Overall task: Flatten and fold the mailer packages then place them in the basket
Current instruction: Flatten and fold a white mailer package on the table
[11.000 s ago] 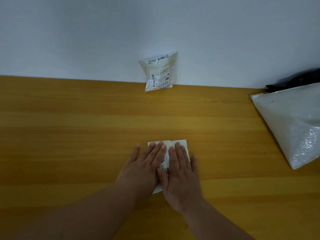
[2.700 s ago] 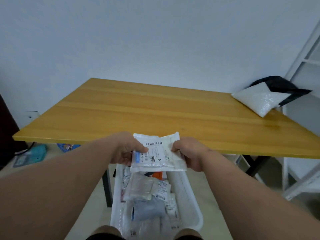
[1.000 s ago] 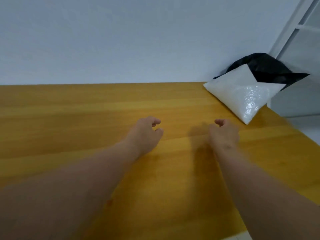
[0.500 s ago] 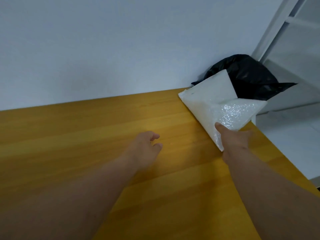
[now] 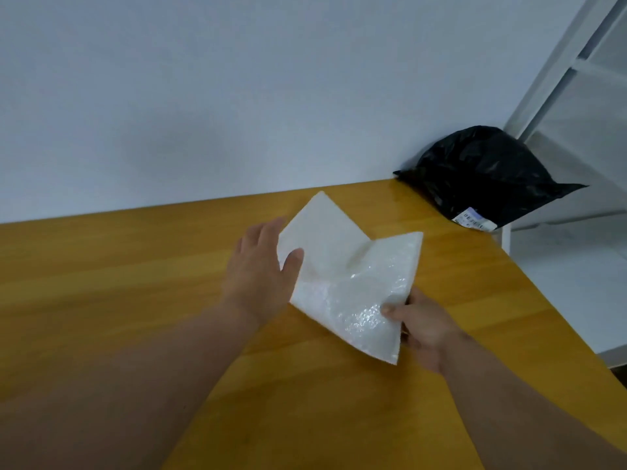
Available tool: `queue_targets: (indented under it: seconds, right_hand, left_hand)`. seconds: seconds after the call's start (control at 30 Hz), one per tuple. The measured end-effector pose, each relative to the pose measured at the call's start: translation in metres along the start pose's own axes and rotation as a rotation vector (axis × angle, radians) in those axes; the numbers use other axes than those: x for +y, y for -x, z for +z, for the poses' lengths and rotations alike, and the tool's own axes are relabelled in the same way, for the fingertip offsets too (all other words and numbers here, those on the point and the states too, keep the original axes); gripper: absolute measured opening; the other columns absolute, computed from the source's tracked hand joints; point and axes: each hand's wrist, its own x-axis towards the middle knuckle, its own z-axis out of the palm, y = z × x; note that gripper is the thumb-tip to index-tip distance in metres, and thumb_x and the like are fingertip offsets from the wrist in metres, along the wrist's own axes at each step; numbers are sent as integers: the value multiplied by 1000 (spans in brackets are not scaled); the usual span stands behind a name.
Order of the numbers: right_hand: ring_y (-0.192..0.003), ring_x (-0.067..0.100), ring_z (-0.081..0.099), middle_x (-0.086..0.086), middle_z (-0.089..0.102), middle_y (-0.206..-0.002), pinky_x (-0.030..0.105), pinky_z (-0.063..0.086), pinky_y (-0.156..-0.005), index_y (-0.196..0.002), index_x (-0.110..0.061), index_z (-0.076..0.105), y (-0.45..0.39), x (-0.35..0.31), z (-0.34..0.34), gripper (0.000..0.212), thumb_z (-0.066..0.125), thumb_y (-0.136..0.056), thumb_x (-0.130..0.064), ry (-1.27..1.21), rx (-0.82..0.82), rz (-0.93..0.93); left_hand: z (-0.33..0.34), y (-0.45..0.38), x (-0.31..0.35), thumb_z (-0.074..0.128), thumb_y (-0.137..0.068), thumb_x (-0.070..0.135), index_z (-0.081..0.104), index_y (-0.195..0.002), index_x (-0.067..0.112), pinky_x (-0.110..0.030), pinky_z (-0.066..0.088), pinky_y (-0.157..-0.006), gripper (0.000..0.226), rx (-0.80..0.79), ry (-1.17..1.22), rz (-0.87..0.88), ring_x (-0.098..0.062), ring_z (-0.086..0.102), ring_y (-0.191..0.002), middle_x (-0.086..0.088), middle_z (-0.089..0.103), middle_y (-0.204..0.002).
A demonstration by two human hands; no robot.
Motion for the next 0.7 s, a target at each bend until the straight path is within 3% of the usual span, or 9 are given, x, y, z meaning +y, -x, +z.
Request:
queue_targets:
  seconds: [0.07,0.13,0.2,0.27,0.33,0.4,0.5,0.6,0.7]
  right_hand:
    - [-108,26,64,1,70,-117,44,53,-91,-127,-23,56,19,7,22,44,60,-91,2,91,-187,63]
    - [-109,24,64,-1,69,-117,45,52,-95,-127,-26,55,36,11,49,44,60,-92,1,198,-309,119]
    - [-105,22,63,-1,67,-115,43,53,-92,-131,-25,51,49,15,78,46,59,-91,-3,368,-290,103]
    - [-105,24,58,1,60,-114,44,51,-93,-132,-22,45,57,21,105,43,53,-92,-10,573,-132,9]
    - [-118,25,49,3,53,-127,41,43,-101,-135,-19,42,63,30,130,43,44,-92,-19,826,134,-266]
    - [-134,26,37,6,43,-145,41,33,-111,-141,-16,42,71,39,151,54,34,-89,-25,954,309,-673]
    - [-148,26,20,12,28,-158,46,19,-120,-149,-10,37,71,46,176,60,31,-93,-30,1062,221,-1060]
    - [-151,16,-6,5,2,-164,42,4,-123,-156,-13,12,61,57,185,74,13,-97,-59,1196,42,-989]
    - [-148,12,-21,-1,-16,-162,39,-2,-123,-153,-20,-12,47,77,177,91,-11,-82,-77,1259,-19,-760]
  left_hand:
    - [-22,14,-14,34,-96,55,24,-152,36,-46,28,-114,60,-24,-153,121,-24,23,-141,3,24,-156]
    - [-38,31,-34,14,-90,68,16,-152,44,-47,21,-116,67,-151,-313,192,-25,14,-146,6,14,-161]
    - [-45,54,-57,-8,-81,77,7,-153,44,-44,11,-120,81,-289,-426,188,-22,3,-150,8,4,-164]
    - [-47,75,-75,-24,-75,74,4,-155,39,-40,0,-122,91,-345,-499,160,-17,-5,-151,8,0,-164]
    - [-48,87,-85,-31,-72,72,5,-156,35,-37,-6,-122,98,-345,-498,121,-15,-10,-150,7,-4,-164]
    - [-49,88,-89,-33,-70,73,6,-156,32,-36,-7,-121,103,-345,-444,103,-13,-11,-150,7,-5,-164]
    - [-51,84,-95,-28,-71,73,3,-156,30,-37,-5,-122,101,-365,-430,85,-14,-12,-150,8,-7,-164]
    - [-52,86,-108,-23,-73,64,-4,-156,29,-40,-6,-122,92,-438,-458,48,-16,-17,-149,8,-15,-163]
    - [-47,92,-128,-8,-90,66,-7,-156,28,-44,-7,-121,76,-527,-441,-66,-17,-18,-149,8,-17,-162]
